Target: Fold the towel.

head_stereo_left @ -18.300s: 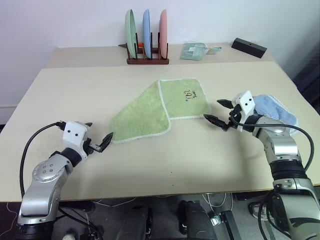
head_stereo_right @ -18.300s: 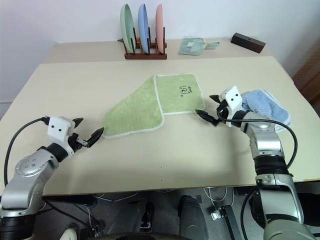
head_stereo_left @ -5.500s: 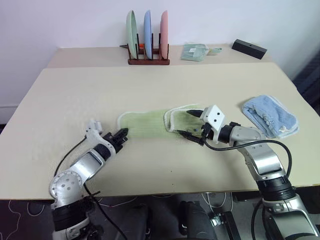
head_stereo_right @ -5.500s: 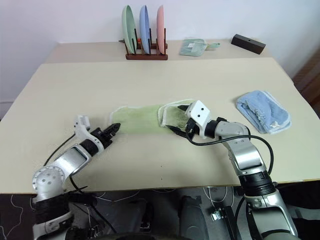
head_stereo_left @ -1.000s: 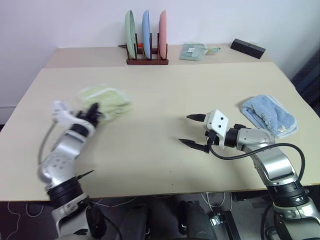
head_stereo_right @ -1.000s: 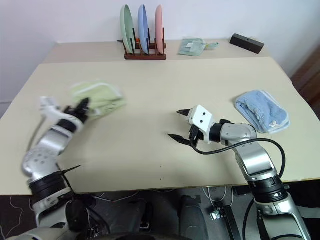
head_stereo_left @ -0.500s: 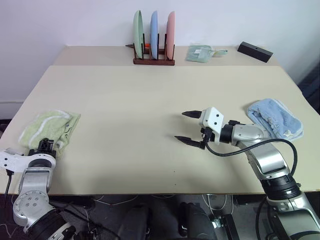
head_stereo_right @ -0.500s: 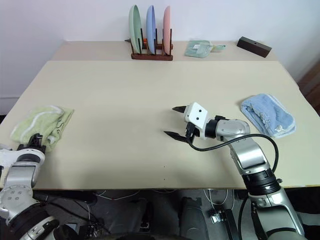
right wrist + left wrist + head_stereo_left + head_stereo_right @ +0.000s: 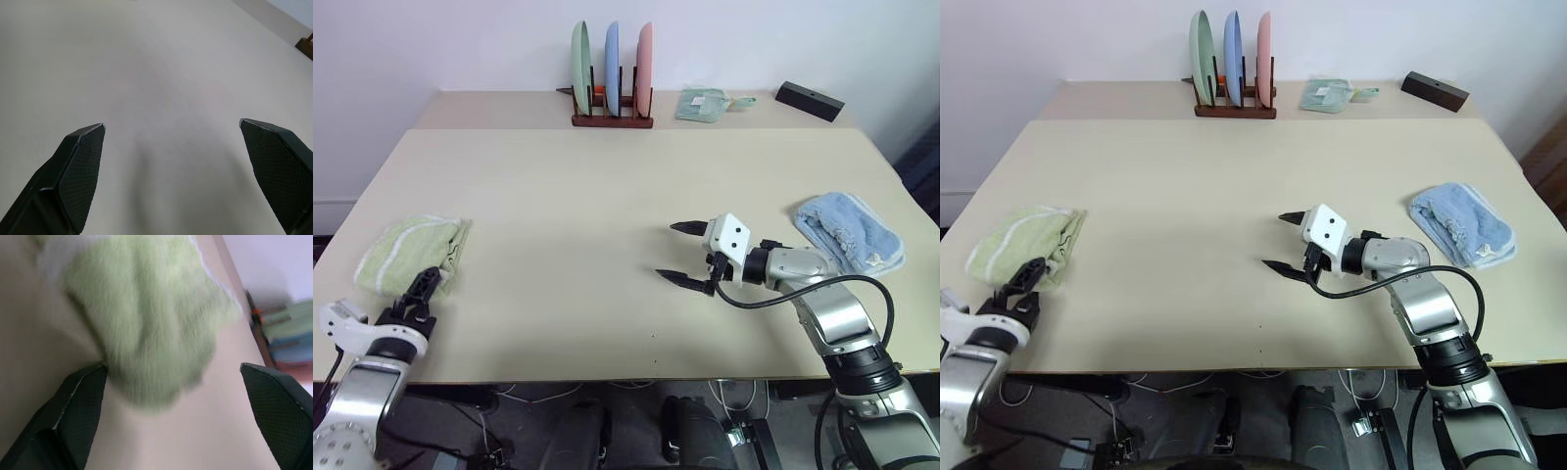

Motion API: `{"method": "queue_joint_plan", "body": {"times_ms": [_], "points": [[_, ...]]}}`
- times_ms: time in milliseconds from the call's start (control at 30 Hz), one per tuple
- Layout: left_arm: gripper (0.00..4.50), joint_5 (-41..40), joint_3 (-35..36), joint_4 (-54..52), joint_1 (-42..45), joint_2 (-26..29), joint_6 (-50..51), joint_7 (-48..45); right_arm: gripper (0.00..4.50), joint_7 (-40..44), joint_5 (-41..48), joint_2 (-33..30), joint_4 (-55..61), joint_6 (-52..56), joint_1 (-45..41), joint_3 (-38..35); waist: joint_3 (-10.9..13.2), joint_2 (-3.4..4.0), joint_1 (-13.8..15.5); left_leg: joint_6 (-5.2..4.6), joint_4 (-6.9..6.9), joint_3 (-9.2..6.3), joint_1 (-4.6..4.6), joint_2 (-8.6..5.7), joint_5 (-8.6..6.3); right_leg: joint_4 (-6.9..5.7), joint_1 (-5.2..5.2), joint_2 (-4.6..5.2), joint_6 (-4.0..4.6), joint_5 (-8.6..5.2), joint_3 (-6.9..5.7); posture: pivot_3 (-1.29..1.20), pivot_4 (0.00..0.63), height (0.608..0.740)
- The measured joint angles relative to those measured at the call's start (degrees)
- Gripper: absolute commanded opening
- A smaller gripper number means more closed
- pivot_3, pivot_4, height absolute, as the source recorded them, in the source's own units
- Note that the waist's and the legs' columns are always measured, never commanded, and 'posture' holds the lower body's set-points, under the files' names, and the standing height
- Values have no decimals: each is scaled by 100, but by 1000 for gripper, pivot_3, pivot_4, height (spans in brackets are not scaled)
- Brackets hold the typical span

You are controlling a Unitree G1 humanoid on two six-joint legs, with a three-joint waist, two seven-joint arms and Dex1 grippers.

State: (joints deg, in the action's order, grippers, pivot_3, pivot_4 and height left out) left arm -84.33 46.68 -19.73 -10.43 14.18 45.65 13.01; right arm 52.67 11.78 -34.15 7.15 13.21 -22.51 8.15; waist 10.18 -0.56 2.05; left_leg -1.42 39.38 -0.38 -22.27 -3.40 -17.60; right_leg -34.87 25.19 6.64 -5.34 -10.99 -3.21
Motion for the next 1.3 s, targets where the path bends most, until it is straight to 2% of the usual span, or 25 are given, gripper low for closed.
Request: {"method": "queue_joint_plan", "body": {"times_ms": [67, 133, 233, 400, 467, 567, 667, 1000, 1300], "points": [[4468, -91, -262, -349, -474, 257, 185, -198, 4500, -7, -22, -39, -1, -1, 6, -22, -1, 3, 17, -16, 0, 0, 0, -1, -9, 0, 0, 1, 3, -2, -1, 0, 150, 740], [4468, 198, -685, -726, -780, 657, 343, -525, 4500, -12, -25, -74, -6, -1, 4, -58, -1, 2, 38, -23, 0, -2, -1, -2, -13, 3, -4, -4, 6, -4, -5, 0, 150, 740], [4468, 878, -1486, -1242, -714, 1072, 348, -1039, 4500, -10, -23, -79, -70, -8, 4, -129, -1, 3, 28, -27, 0, -1, 0, -1, -14, 14, -10, -17, 17, -9, -5, 0, 150, 740], [4468, 3186, -2992, -1114, 1058, 2129, -508, -1886, 4500, -174, -26, -89, -390, -25, -30, -386, -4, 9, 14, 5, -12, 3, 5, 1, 6, 26, -16, -27, 21, -5, -7, 0, 150, 740], [4468, 3890, -3610, -854, 1646, 2314, -852, -2339, 4500, -312, -21, -80, -493, 18, -32, -539, -6, 12, -9, 2, -19, 11, 5, 2, 5, 43, -17, -28, 17, -2, -6, 0, 150, 740], [4468, 4673, -4268, -358, 2020, 2335, -1259, -2883, 4500, -478, 36, -76, -532, 115, -3, -738, -6, 13, -110, -5, -28, 13, -3, 3, 1, 59, -14, -29, -5, 9, -6, 0, 150, 740], [4468, 5198, -4570, 255, 2219, 2240, -1571, -3256, 4500, -627, 158, -67, -537, 247, 96, -1013, -5, 13, -144, -6, -32, 13, -10, 5, 0, 65, -6, -31, -8, 11, -7, 0, 150, 740], [4468, 5952, -4587, 1143, 2528, 1821, -2127, -3901, 4500, -751, 353, -75, -570, 429, 324, -1357, -5, 13, -125, -9, -22, 9, -9, 7, -2, 62, -14, -27, -18, 17, -7, 0, 150, 740], [4468, 6406, -4581, 1287, 2528, 1190, -2260, -3734, 4500, -825, 243, -74, -933, 419, 136, -1288, -5, 13, -133, -8, -21, 10, -8, 8, -1, 61, -12, -26, -21, 19, -6, 0, 150, 740]]}}
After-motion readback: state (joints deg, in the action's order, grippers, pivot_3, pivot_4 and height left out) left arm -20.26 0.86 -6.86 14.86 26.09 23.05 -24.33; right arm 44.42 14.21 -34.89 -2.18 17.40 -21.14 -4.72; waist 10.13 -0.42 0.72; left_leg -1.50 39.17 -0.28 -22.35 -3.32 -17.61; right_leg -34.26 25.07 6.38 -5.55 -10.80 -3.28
